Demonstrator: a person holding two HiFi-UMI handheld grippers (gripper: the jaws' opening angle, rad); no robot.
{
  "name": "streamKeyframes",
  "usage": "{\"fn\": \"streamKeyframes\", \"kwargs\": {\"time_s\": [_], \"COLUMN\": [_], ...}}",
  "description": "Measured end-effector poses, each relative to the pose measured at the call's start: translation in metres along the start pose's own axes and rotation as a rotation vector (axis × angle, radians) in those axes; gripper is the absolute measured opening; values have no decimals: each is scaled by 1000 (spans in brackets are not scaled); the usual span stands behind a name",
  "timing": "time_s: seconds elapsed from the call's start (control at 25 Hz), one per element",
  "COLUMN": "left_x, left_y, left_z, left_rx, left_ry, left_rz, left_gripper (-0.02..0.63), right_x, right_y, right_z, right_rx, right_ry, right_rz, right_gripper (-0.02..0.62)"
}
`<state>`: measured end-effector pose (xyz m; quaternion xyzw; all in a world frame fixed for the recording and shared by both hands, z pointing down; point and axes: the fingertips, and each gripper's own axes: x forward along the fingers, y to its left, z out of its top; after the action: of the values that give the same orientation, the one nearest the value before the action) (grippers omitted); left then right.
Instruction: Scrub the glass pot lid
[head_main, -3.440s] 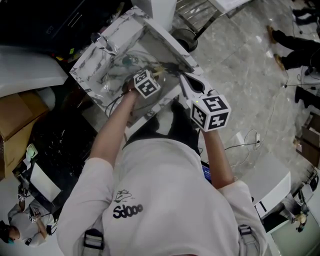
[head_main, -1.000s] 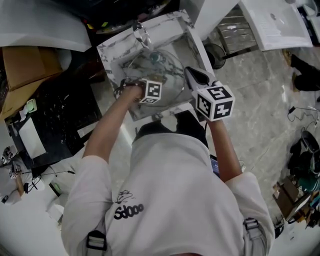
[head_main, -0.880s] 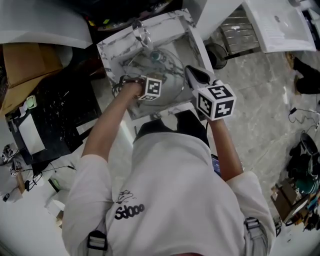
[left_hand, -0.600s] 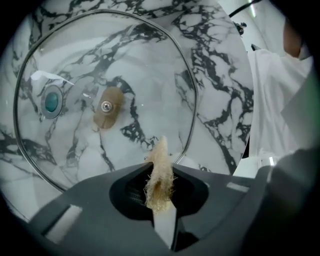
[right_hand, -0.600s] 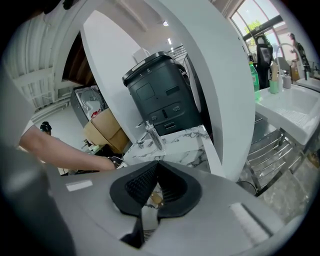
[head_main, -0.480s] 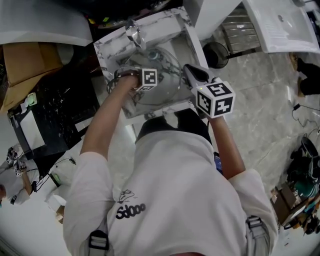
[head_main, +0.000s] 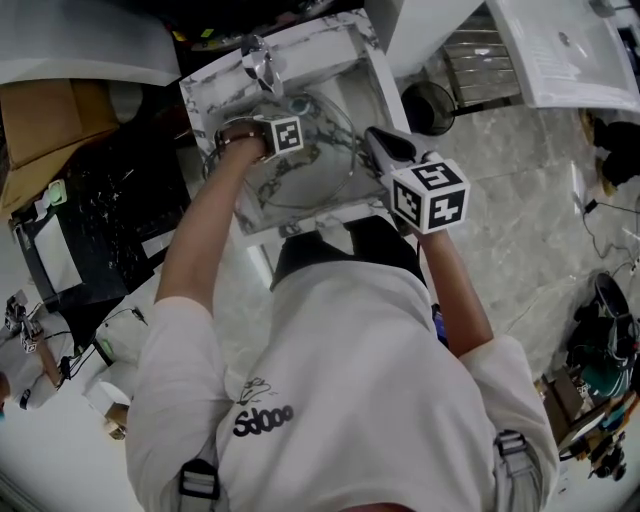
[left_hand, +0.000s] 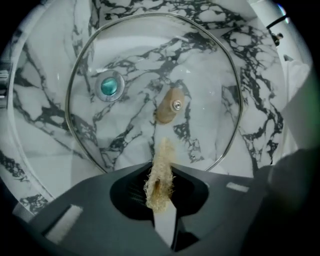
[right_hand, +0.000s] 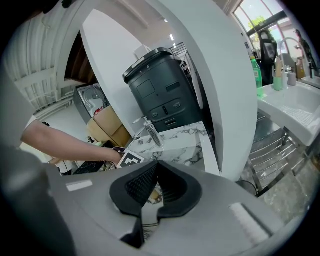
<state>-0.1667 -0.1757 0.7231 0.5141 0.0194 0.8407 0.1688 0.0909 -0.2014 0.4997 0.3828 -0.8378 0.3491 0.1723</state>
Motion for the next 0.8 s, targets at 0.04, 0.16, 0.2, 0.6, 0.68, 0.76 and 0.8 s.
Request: {"fn": "streamKeyframes", "kwargs": {"time_s": [0.04,0.16,0.2,0.6,0.68,0.76,0.8], "left_x": [0,3,2,-33,-41,-47,-48], "left_y": [8,34,39,78,78,72,67], "left_z": [2,5,6,51,61,72,78], "left_rx": [-8,-30,-43,-192,-265,-302,-305], "left_ry": [0,0,-5,-282,-360,-431,-458], "left_rz": [26,120,145,381,364,325,308], "left_gripper": [54,54,54,46,45,44,44], "right_x": [1,2,2,0,-1,-2,-2], "right_y": [0,3,5,6,5,4,5], "right_z": [0,0,0,-2,-4,-8,-9], "right_rx": [-3,-13,-15,-14,-8,-4,-3], "right_ry": [1,-2,-3,-15,-15,-10,-7], "right_rz": [2,7,9,-9,-17,-23,-25], "right_gripper": [3,3,3,3,3,3,3]}}
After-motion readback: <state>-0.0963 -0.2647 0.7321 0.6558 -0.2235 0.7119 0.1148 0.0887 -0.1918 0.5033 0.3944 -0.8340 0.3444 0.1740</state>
